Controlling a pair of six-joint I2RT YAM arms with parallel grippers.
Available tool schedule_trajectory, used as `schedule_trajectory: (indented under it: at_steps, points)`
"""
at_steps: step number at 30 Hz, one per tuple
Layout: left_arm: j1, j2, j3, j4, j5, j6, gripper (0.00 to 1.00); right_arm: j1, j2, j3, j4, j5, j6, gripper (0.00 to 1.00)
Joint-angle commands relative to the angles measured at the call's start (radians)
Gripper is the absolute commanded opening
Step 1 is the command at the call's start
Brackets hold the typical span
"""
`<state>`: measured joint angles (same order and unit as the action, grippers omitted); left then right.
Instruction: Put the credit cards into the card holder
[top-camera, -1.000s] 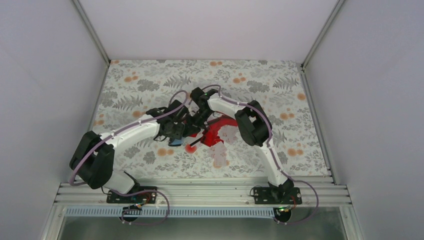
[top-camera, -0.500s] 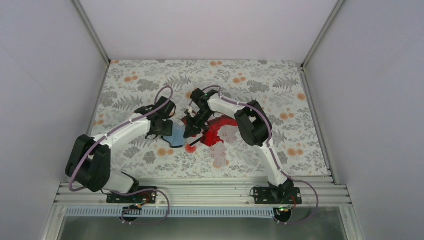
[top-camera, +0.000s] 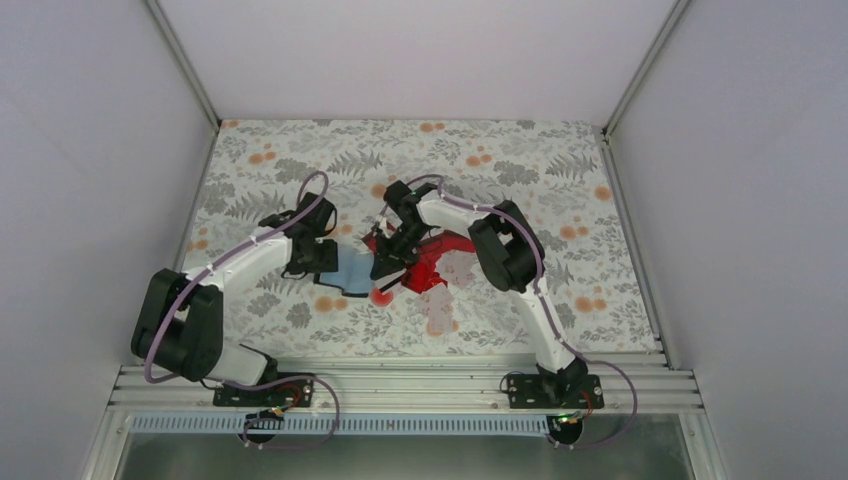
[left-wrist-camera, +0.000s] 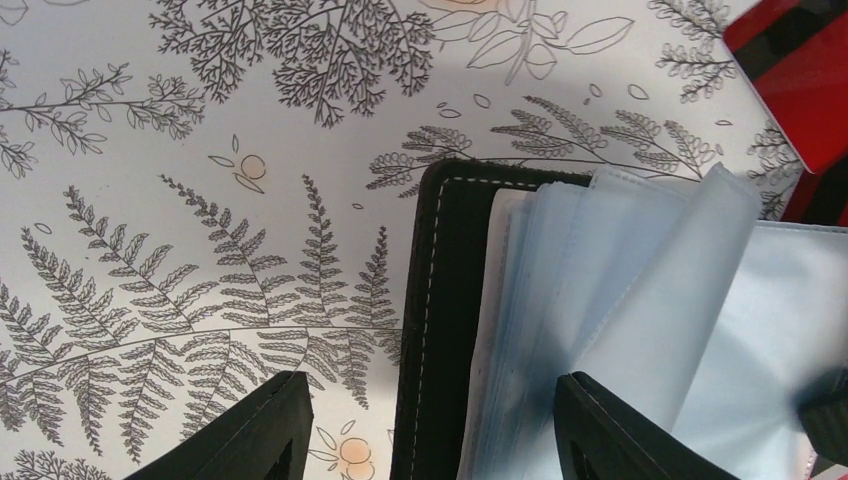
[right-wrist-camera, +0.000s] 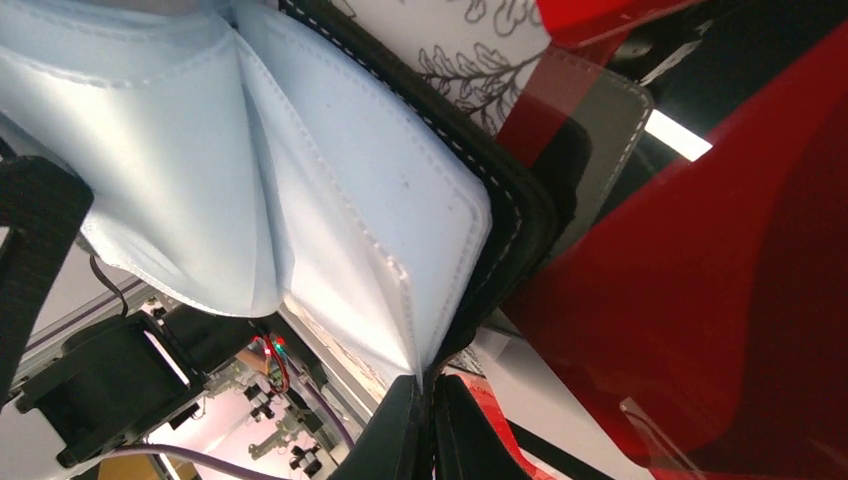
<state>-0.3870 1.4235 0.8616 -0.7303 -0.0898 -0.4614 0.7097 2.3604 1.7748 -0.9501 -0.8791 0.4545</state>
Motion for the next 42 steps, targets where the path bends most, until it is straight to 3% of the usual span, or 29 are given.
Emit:
schedule_trajectory:
  at_steps: [1,10,22,28,32,35,42]
  points:
    - [0.037,0.027,0.003,-0.002,0.03,-0.033,0.61,-0.012,-0.018,-0.008,-0.004,0.062,-0.025,0.04]
    - [0.078,0.004,-0.022,0.009,0.088,-0.023,0.58,-0.013,-0.014,-0.012,-0.003,0.103,-0.033,0.11]
    - [0.03,0.05,0.011,0.113,0.217,0.065,0.49,-0.02,-0.048,0.078,-0.036,0.057,-0.08,0.2]
    - [-0.017,0.094,0.027,0.129,0.22,0.069,0.47,-0.066,-0.128,0.094,-0.045,0.166,-0.064,0.21]
    - [-0.027,0.131,0.026,0.146,0.228,0.081,0.47,-0.087,-0.191,0.075,-0.066,0.245,-0.079,0.29]
    - [-0.038,0.169,0.041,0.149,0.222,0.089,0.47,-0.092,-0.222,0.039,-0.082,0.294,-0.094,0.35]
    - [-0.052,0.241,0.088,0.113,0.18,0.093,0.53,-0.095,-0.307,-0.104,-0.075,0.437,-0.091,0.38]
